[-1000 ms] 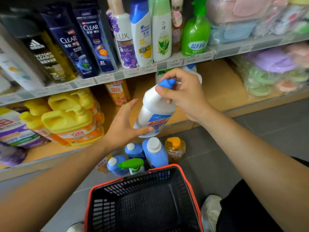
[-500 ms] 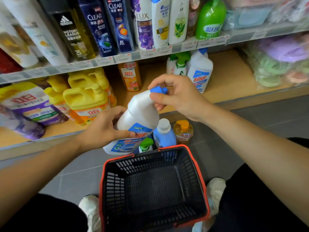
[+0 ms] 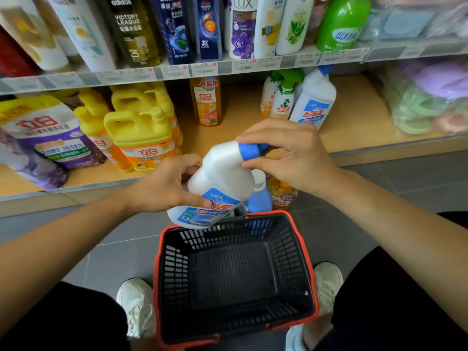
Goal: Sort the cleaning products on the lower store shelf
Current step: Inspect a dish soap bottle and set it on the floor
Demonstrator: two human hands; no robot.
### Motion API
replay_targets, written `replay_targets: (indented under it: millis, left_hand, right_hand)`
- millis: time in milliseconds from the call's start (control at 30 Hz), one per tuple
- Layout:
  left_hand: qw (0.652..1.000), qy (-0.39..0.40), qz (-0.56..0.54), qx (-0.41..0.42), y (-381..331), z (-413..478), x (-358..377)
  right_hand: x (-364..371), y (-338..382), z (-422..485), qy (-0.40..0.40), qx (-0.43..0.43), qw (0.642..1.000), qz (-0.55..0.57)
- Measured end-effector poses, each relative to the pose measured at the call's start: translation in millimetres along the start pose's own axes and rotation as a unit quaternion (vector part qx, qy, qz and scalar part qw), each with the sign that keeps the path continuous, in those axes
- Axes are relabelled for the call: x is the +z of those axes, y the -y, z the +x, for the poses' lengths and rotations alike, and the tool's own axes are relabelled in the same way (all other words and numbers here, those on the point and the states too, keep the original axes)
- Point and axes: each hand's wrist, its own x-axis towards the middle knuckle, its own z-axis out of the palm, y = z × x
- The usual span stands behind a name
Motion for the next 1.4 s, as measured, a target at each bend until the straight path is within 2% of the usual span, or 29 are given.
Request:
replay_targets:
  millis: [67, 133, 333, 400, 533, 633, 700, 900, 1067, 1167, 1233, 1400]
  left_hand:
    - [1.0, 0.001, -0.002, 0.004, 0.9, -0.2, -0.2]
    - [1.0, -0.007, 0.002, 0.006, 1.9, -0.2, 0.6]
    - [0.999, -0.029, 0.031, 0.019, 3.9, 1.3, -0.5]
    - [0.999, -0.032, 0.036, 0.018, 3.5, 2.1, -0.5]
    - [0.999, -0.024, 0.021, 0.01, 2.9, 6.0, -1.2]
    - [1.0, -0.008, -0.011, 0.002, 1.0, 8.7, -1.0]
    - [1.0, -0.003, -0.02, 0.003, -0.2, 9.7, 0.6]
    - [0.999, 0.0, -0.041, 0.002, -2.8, 10.6, 3.0]
    - [0.996, 0.0, -0.084, -0.01, -3.6, 10.0, 5.5]
    - [0.989, 0.025, -0.142, -0.028, -5.0, 9.5, 9.7]
    - [0.982, 0.041, -0.18, -0.036, -7.0, 8.9, 14.7]
    - [0.975, 0.059, -0.209, -0.045, -12.2, 5.8, 33.6]
  right_hand:
    - [2.3, 2.1, 0.4, 0.008, 0.11, 0.99, 0.091]
    - [4.6, 2.0, 0.6, 0.008, 0.202, 0.959, 0.196]
    - [10.4, -10.1, 1.2, -0.026, 0.302, 0.887, 0.349]
    - [9.2, -11.5, 1.0, -0.022, 0.294, 0.893, 0.34]
    - [2.6, -8.5, 3.0, 0.015, 0.193, 0.951, 0.239]
    - [-2.2, -7.6, 3.3, 0.03, 0.143, 0.978, 0.15]
    - [-4.8, -7.7, 2.8, 0.018, 0.157, 0.976, 0.152]
    - [-3.3, -9.7, 4.0, -0.024, 0.263, 0.939, 0.22]
    - [6.9, -9.5, 2.5, -0.047, 0.292, 0.918, 0.265]
    - [13.0, -6.5, 2.1, -0.063, 0.299, 0.901, 0.308]
    - [16.0, -6.0, 3.0, -0.084, 0.306, 0.905, 0.283]
    - [22.2, -4.5, 10.0, -0.126, 0.314, 0.931, 0.137]
